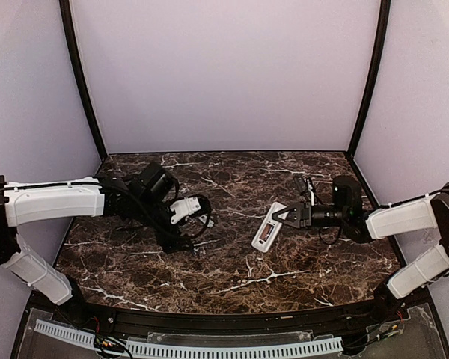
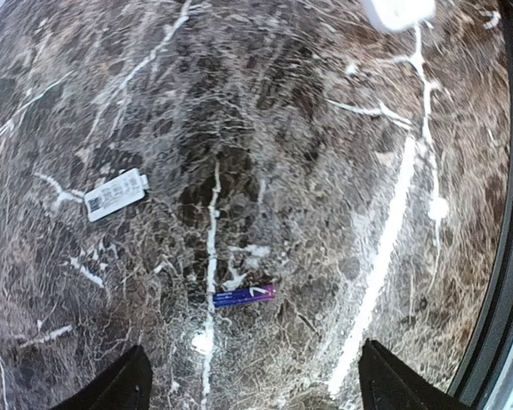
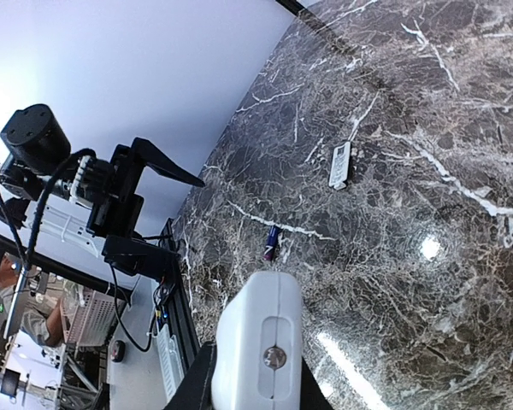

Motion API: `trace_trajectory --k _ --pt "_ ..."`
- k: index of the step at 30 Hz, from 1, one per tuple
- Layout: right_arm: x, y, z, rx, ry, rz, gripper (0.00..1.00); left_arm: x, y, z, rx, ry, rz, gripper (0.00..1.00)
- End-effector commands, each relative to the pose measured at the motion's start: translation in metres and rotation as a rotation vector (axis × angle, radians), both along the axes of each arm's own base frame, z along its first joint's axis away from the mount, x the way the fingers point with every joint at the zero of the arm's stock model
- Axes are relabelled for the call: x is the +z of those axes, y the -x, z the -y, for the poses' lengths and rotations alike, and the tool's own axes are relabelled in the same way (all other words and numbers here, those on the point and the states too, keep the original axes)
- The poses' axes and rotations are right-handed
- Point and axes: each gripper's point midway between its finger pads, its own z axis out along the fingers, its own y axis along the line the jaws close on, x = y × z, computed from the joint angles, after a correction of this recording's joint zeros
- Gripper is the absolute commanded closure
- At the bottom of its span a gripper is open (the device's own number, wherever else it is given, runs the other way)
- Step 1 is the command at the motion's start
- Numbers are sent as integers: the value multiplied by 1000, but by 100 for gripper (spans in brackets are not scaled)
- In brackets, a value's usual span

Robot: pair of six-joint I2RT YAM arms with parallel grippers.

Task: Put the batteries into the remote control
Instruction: Pick up the battery from the center of the board.

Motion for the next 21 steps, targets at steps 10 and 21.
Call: trace_trajectory --k 10,21 --pt "10 3 -1 50 1 84 100 -28 0 8 -541 -106 98 27" --pt "1 6 -7 110 -20 38 100 -78 -4 2 -617 -240 -13 35"
